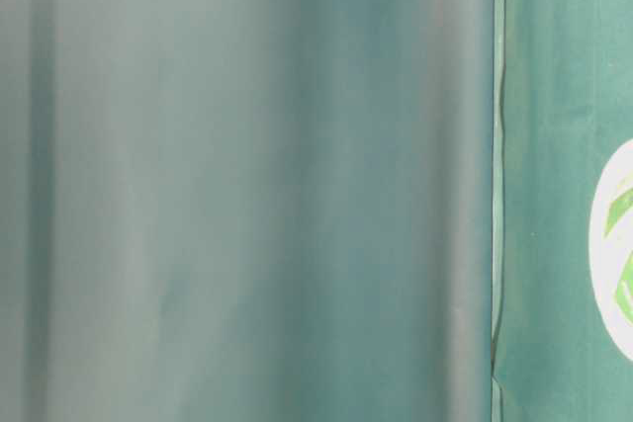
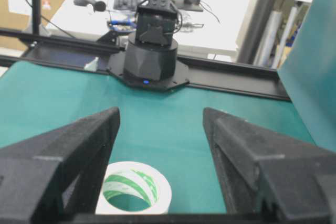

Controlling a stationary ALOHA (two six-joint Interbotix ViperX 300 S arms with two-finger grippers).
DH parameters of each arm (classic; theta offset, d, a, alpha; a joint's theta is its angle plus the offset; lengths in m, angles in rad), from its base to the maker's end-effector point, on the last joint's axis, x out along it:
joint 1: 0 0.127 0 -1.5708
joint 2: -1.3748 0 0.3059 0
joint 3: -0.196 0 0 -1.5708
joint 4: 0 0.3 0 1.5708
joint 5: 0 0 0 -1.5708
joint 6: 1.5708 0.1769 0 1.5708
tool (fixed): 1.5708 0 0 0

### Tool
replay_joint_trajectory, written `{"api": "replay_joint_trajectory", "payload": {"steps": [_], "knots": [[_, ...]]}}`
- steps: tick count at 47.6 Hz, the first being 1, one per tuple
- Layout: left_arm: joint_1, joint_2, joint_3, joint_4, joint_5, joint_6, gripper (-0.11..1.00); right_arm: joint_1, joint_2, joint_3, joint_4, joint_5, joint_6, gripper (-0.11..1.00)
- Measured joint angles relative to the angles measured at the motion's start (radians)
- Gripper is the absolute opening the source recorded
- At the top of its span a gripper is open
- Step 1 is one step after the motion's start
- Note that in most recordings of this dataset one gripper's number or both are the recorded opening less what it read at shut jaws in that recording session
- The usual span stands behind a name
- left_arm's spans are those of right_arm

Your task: Peel off the duct tape with your right arm.

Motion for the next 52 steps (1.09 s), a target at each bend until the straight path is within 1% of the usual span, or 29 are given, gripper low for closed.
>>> {"api": "replay_joint_trajectory", "payload": {"steps": [1,2,5,7,8,12,15,29,32,36,39,42,46,47,50,52], "knots": [[0.000,0.000,0.000,0.002,0.000,0.000,0.24,-0.002,0.000,0.002,0.000,0.000,0.002,0.24],[0.000,0.000,0.005,-0.002,-0.002,0.000,0.21,0.000,0.002,0.006,0.000,0.000,0.002,0.22],[-0.002,0.000,0.018,-0.006,-0.005,-0.003,0.08,-0.002,0.002,0.025,-0.002,0.002,-0.005,0.08],[0.000,0.000,0.025,-0.008,-0.009,-0.003,0.03,-0.002,0.000,0.035,-0.002,0.002,-0.005,0.01],[0.000,0.000,0.028,-0.008,-0.011,-0.003,0.01,-0.002,0.000,0.038,-0.002,0.002,-0.003,-0.01],[0.000,0.002,0.037,-0.009,-0.021,-0.005,0.01,0.000,0.002,0.052,-0.002,0.000,0.000,-0.08],[0.000,0.002,0.043,-0.009,-0.029,-0.006,0.01,-0.002,0.000,0.060,-0.002,-0.002,0.002,-0.10],[-0.002,0.005,0.054,-0.011,-0.035,-0.006,0.02,-0.002,0.002,0.067,-0.002,-0.006,0.003,-0.10],[-0.011,0.005,0.057,-0.009,-0.040,-0.008,0.11,0.000,0.002,0.071,-0.002,-0.009,0.003,-0.10],[-0.021,0.005,0.058,-0.011,-0.055,-0.006,0.30,-0.002,0.000,0.074,-0.002,-0.012,0.003,-0.10],[-0.028,0.005,0.061,-0.011,-0.066,-0.002,0.49,-0.002,0.000,0.078,-0.002,-0.018,0.005,-0.06],[-0.031,0.005,0.067,-0.011,-0.072,-0.003,0.69,-0.002,0.000,0.081,-0.002,-0.023,0.005,0.00],[-0.032,0.005,0.071,-0.011,-0.074,-0.005,0.90,-0.002,0.000,0.086,-0.002,-0.034,0.005,0.15],[-0.032,0.005,0.071,-0.011,-0.074,-0.005,0.94,0.000,0.000,0.087,-0.002,-0.037,0.005,0.19],[-0.032,0.005,0.071,-0.011,-0.075,-0.003,0.96,-0.002,0.000,0.091,-0.002,-0.046,0.005,0.36],[-0.032,0.005,0.072,-0.011,-0.074,-0.005,0.96,-0.002,0.000,0.091,-0.002,-0.051,0.005,0.50]]}}
